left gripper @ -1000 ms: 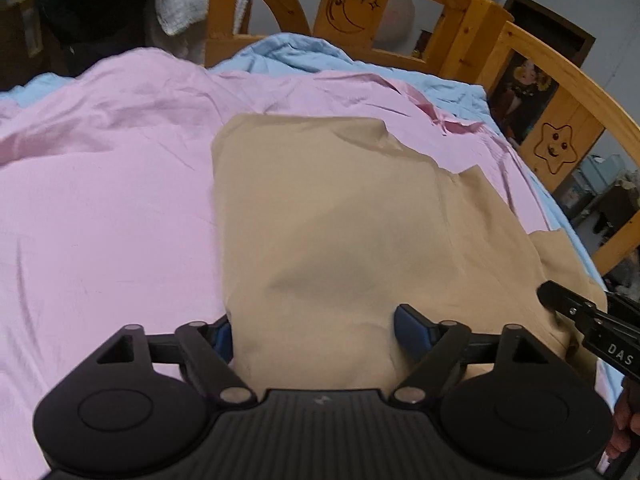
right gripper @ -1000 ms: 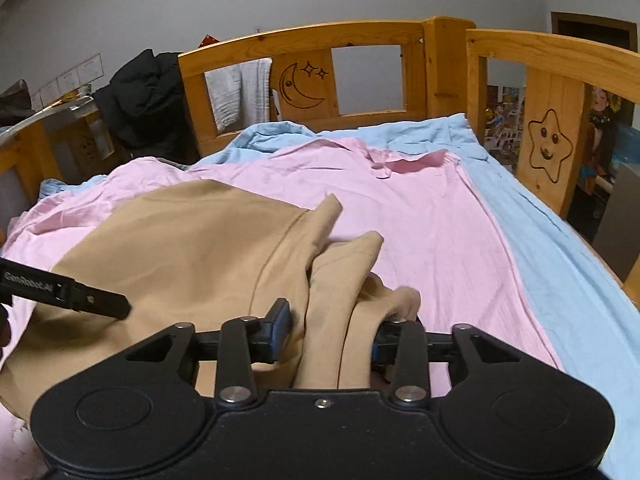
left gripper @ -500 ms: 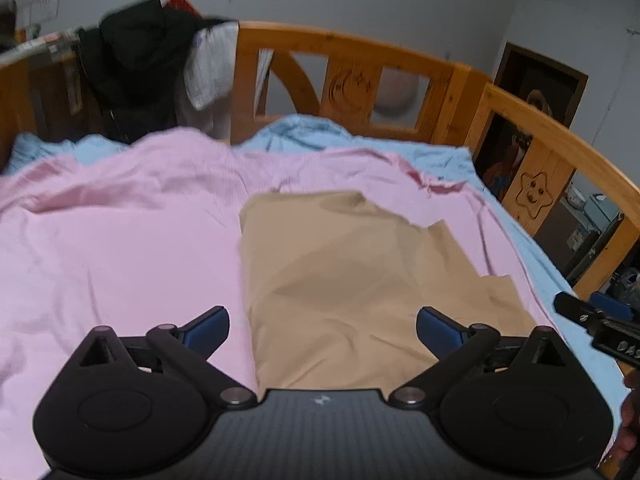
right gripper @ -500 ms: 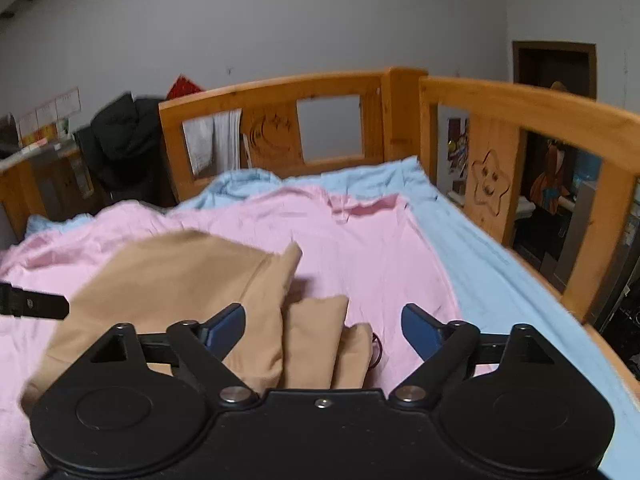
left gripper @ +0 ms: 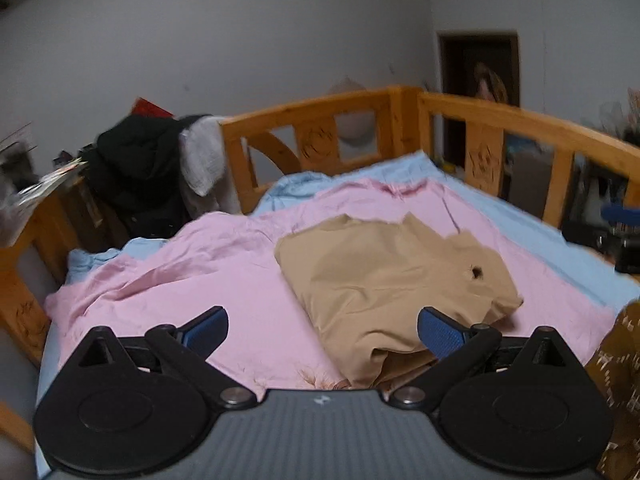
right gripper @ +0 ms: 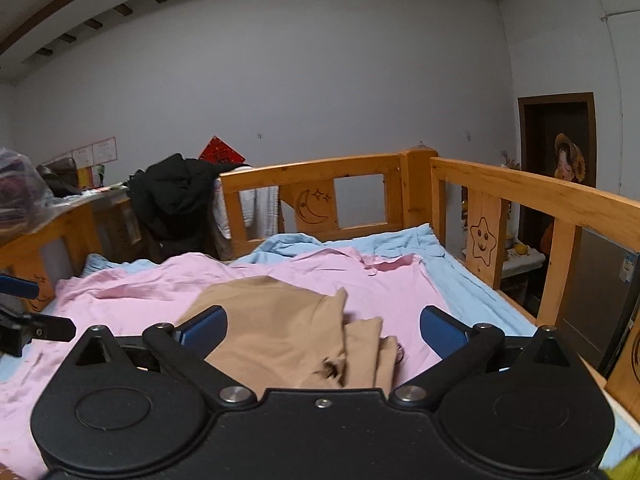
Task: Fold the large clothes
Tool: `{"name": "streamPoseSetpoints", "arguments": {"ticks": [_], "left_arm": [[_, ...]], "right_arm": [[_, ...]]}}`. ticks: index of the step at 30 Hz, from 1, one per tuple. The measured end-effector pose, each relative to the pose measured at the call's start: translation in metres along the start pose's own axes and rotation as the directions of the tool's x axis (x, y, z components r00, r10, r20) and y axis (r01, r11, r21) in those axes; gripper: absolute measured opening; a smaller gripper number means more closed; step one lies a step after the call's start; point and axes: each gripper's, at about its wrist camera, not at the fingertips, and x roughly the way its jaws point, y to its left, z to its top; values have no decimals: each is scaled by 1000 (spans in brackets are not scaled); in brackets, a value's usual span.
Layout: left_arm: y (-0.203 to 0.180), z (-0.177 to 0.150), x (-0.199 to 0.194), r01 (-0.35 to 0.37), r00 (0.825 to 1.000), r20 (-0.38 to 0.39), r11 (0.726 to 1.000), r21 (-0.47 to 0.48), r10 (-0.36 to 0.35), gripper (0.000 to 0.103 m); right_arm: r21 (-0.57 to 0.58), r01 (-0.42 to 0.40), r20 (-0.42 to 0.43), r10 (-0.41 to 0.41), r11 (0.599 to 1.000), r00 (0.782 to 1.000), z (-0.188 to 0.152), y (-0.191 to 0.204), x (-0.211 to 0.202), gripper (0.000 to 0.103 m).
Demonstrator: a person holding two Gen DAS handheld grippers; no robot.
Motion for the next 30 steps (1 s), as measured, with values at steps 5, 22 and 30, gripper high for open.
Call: {"name": "streamPoseSetpoints", "arguments": {"ticks": [5,22,30], "left_arm": [[11,-41,-14,-21,998,50,972,-233,34,102],[3,-125,-23,-152,987,-84,962,-225,136,102],[-8,-128,-23,-137,988,-87,976,-169,124,102]], "right_arm": [[4,-5,-8,5,1000,1000,-18,15,-28,102],[-68,37,-106,-44,997,993,-101,26,-59,102],[-58,58,-137,-65,997,988,-112,19,-57,102]]}}
